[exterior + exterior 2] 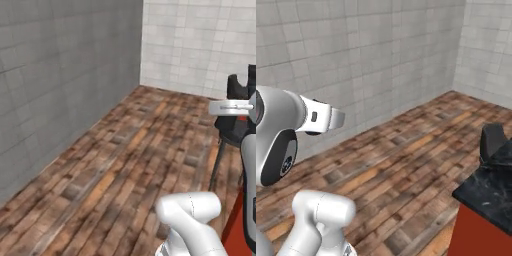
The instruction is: The dining table condiment station is running low on shaker. Refill the condiment station by opening the cabinet and taking the shaker from the cabinet and placing it on the dining table.
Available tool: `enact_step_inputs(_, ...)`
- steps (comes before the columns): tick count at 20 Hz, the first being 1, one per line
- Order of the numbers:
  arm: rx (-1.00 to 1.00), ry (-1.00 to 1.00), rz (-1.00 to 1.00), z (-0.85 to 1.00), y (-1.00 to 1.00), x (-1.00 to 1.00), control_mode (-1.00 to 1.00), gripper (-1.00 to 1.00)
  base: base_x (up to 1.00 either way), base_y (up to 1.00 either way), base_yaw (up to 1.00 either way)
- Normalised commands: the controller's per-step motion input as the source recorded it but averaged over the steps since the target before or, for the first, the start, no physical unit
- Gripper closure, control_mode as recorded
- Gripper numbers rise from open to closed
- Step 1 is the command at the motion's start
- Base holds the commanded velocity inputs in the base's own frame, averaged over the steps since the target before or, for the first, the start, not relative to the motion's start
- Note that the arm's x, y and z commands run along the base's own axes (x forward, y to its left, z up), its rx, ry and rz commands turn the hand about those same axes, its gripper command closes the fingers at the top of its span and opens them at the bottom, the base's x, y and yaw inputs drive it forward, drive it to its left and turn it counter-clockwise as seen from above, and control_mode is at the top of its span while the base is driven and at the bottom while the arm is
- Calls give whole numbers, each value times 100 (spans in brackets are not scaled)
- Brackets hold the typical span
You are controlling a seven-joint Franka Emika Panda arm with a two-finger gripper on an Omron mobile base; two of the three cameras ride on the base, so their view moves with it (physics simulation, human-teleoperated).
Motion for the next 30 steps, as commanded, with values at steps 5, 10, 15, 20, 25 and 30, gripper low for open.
enact_step_inputs(5, 0, 0, 0, 0, 0, 0, 100, 100, 85, 0, -44)
enact_step_inputs(10, 0, 0, 0, 0, 0, 0, 100, 100, 84, 4, -44)
enact_step_inputs(15, 0, 0, 0, 0, 0, 0, 100, 100, 79, 10, -44)
enact_step_inputs(20, 0, 0, 0, 0, 0, 0, 100, 100, 68, 16, -43)
enact_step_inputs(25, 0, 0, 0, 0, 0, 0, 100, 100, 58, 17, -43)
enact_step_inputs(30, 0, 0, 0, 0, 0, 0, 100, 100, 61, 16, -44)
